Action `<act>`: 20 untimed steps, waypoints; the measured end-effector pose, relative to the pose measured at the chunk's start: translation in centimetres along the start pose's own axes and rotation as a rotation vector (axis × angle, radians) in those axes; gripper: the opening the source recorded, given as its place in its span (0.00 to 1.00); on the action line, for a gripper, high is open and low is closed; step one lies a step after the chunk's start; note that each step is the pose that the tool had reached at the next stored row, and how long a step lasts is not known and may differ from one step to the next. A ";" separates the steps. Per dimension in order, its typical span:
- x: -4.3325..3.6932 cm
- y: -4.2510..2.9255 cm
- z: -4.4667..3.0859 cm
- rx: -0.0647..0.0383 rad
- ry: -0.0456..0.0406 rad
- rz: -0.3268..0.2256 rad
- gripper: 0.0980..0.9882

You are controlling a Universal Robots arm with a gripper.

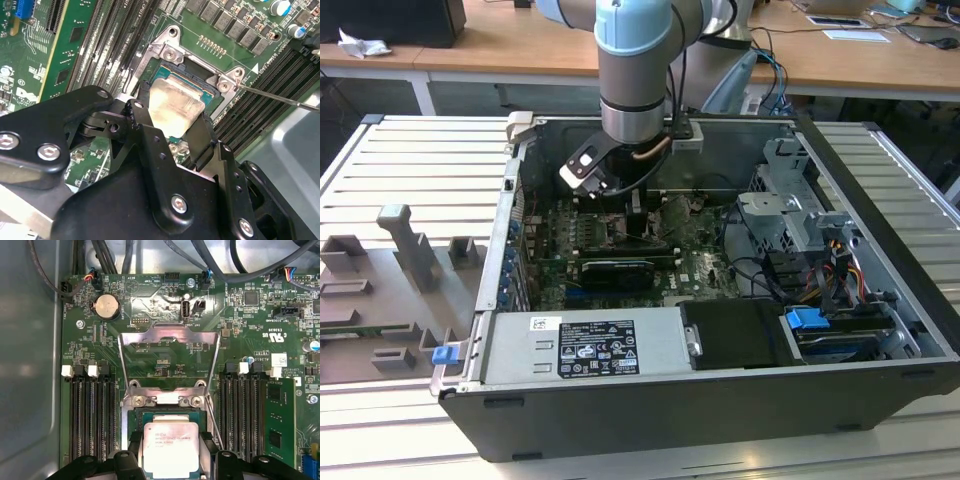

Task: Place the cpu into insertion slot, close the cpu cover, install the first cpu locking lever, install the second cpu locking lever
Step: 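Place the cpu into insertion slot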

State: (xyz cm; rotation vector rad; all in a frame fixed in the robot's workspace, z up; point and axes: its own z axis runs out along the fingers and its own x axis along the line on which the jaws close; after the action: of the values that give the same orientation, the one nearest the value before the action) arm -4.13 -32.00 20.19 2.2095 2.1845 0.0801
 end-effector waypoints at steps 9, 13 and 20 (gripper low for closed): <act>0.02 -0.02 0.16 0.001 -0.0001 0.000 0.49; 0.03 -0.02 0.17 0.001 0.0000 0.000 0.58; 0.05 0.07 -1.25 0.001 -0.0001 0.000 0.28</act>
State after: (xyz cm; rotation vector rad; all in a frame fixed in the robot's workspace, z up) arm -4.14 -31.96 21.44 2.2105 2.1847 0.0788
